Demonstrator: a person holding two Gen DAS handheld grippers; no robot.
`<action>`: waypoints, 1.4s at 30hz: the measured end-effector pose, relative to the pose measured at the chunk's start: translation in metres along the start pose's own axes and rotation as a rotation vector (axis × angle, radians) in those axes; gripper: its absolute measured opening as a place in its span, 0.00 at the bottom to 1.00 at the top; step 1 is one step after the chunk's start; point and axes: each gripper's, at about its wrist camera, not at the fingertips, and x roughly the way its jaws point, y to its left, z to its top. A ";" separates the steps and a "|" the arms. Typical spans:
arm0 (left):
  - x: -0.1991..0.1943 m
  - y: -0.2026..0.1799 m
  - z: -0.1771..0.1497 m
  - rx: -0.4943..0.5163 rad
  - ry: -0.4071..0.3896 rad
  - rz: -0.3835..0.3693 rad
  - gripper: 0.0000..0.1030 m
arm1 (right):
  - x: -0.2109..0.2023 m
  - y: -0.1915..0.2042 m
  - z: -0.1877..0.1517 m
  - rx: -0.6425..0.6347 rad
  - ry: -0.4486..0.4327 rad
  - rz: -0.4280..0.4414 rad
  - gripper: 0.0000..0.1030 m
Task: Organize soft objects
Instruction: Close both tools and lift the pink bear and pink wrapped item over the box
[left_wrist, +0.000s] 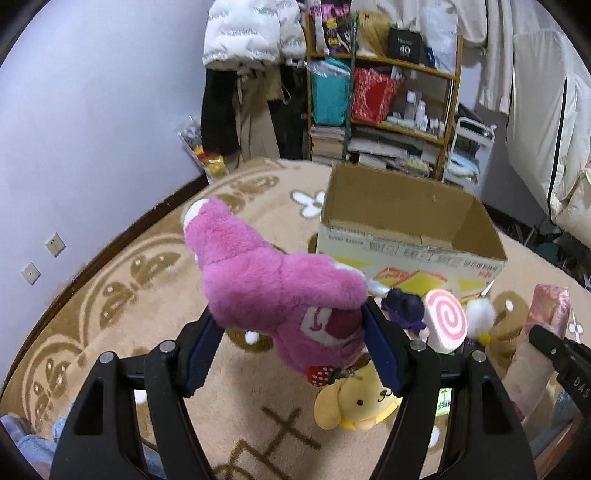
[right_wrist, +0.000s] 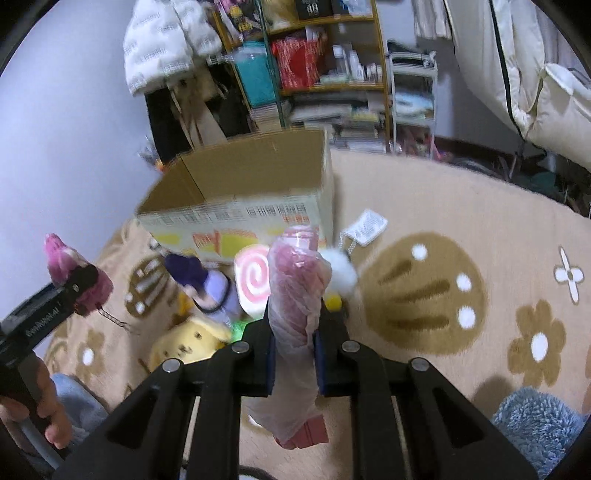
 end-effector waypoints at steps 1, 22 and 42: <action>-0.003 0.001 0.001 -0.002 -0.011 0.001 0.69 | -0.004 0.001 0.001 -0.001 -0.025 0.008 0.17; -0.046 -0.008 0.034 0.026 -0.235 -0.011 0.70 | -0.042 0.029 0.034 -0.143 -0.305 0.039 0.16; -0.009 -0.028 0.086 0.125 -0.284 -0.033 0.70 | -0.006 0.041 0.110 -0.226 -0.383 0.031 0.16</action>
